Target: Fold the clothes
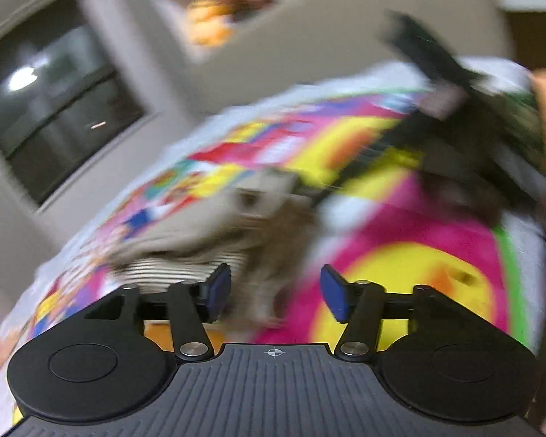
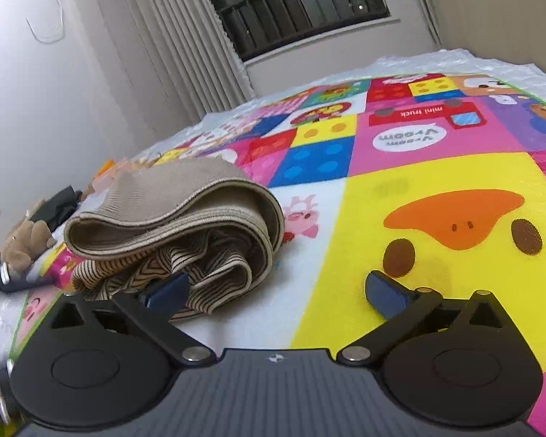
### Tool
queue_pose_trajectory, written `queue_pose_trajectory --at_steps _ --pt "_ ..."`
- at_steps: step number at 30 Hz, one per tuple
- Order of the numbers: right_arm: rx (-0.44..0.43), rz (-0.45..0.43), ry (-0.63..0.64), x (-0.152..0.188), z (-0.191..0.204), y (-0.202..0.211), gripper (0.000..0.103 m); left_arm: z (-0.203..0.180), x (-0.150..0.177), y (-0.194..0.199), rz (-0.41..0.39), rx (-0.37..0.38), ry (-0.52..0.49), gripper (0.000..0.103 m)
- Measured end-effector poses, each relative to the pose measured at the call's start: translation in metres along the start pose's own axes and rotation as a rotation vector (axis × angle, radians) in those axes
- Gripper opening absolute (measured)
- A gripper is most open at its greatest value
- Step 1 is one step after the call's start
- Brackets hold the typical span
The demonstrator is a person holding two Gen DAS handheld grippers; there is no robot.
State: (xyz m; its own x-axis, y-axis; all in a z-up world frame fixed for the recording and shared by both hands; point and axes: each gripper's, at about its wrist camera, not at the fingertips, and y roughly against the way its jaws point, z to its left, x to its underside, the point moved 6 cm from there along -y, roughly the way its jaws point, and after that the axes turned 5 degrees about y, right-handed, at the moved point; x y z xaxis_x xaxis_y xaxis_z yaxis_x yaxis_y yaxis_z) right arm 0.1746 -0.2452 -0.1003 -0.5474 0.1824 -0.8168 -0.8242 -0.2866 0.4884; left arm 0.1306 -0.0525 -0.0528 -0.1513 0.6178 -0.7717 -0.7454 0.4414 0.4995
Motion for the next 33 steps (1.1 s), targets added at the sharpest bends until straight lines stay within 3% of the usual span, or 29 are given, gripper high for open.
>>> queue_pose_trajectory --at_steps 2,5,7,8,12,15,33 --pt "-0.02 -0.003 -0.029 0.0 -0.004 0.001 0.103 0.021 -0.002 -0.008 0.023 -0.052 0.069 0.064" --pt "-0.073 -0.016 -0.108 0.0 -0.014 0.003 0.103 0.034 0.004 -0.026 0.086 -0.02 0.152 0.063" --pt "-0.102 -0.031 -0.149 0.0 -0.019 0.005 0.103 0.036 0.005 -0.034 0.106 0.009 0.191 0.051" --pt "-0.108 -0.035 -0.157 0.0 -0.019 0.006 0.103 0.036 0.005 -0.035 0.106 0.016 0.194 0.05" --pt "-0.102 -0.017 -0.136 -0.001 -0.016 0.005 0.103 0.031 0.005 -0.033 0.106 0.008 0.167 0.03" --pt "-0.1 -0.007 -0.129 -0.001 -0.016 0.004 0.103 0.026 0.004 -0.027 0.101 0.001 0.153 0.025" --pt "-0.083 -0.008 -0.108 0.001 -0.013 0.005 0.103 0.027 0.0 -0.017 0.075 -0.003 0.152 0.019"
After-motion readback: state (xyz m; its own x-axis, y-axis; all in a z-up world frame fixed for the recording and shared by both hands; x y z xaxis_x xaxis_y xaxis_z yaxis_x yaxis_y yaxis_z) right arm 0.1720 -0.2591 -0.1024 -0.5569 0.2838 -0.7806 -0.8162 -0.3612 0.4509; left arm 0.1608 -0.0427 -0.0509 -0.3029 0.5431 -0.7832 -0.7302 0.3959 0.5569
